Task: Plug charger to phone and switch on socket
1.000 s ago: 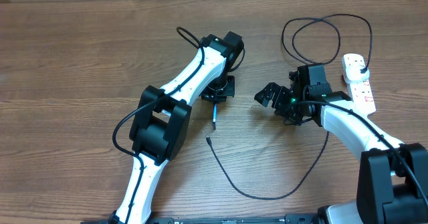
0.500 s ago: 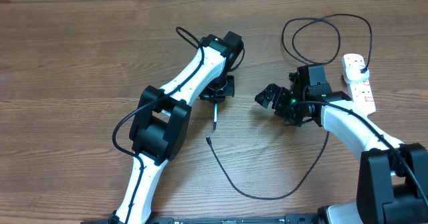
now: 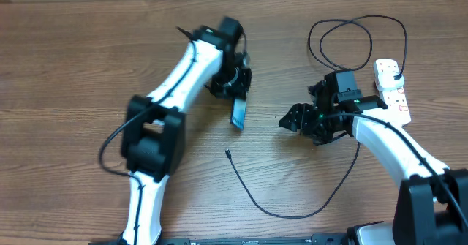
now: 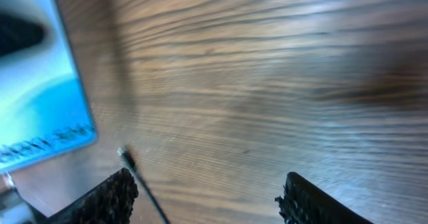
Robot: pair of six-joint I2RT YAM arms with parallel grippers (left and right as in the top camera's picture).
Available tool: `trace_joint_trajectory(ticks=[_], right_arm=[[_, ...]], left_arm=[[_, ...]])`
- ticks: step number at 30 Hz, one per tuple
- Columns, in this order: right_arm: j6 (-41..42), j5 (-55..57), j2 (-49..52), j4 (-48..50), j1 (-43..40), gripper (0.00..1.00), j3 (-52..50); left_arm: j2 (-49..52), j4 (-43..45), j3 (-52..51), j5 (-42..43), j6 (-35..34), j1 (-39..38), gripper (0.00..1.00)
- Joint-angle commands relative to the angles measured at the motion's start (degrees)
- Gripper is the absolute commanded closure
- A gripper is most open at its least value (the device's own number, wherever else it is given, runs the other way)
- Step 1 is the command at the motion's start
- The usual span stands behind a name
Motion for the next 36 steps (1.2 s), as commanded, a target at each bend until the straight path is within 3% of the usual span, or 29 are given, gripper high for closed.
trace_joint_trajectory(ticks=[1, 10, 17, 27, 36], right_arm=[[-3.85, 0.63, -2.78, -0.5, 4.63, 0.3, 2.56], [-3.43, 16.68, -2.6, -1.07, 20.94, 0.3, 2.54], [-3.52, 27.41, 0.11, -2.03, 31.1, 0.3, 2.54], [-9.44, 26.27, 9.29, -4.83, 35.47, 0.25, 2.54], [-14.21, 20.92, 9.99, -5.92, 36.24, 0.25, 5.42]], left_arm=[[-8.48, 0.02, 0.76, 8.68, 2.36, 3.23, 0.96], [-12.37, -3.41, 0.74, 14.47, 2.49, 13.09, 0.96], [-12.35, -5.27, 0.74, 14.45, 3.08, 14.38, 0.96], [-12.35, -5.29, 0.72, 13.75, 3.13, 14.23, 0.96], [-12.35, -5.29, 0.72, 12.94, 3.1, 14.21, 0.96]])
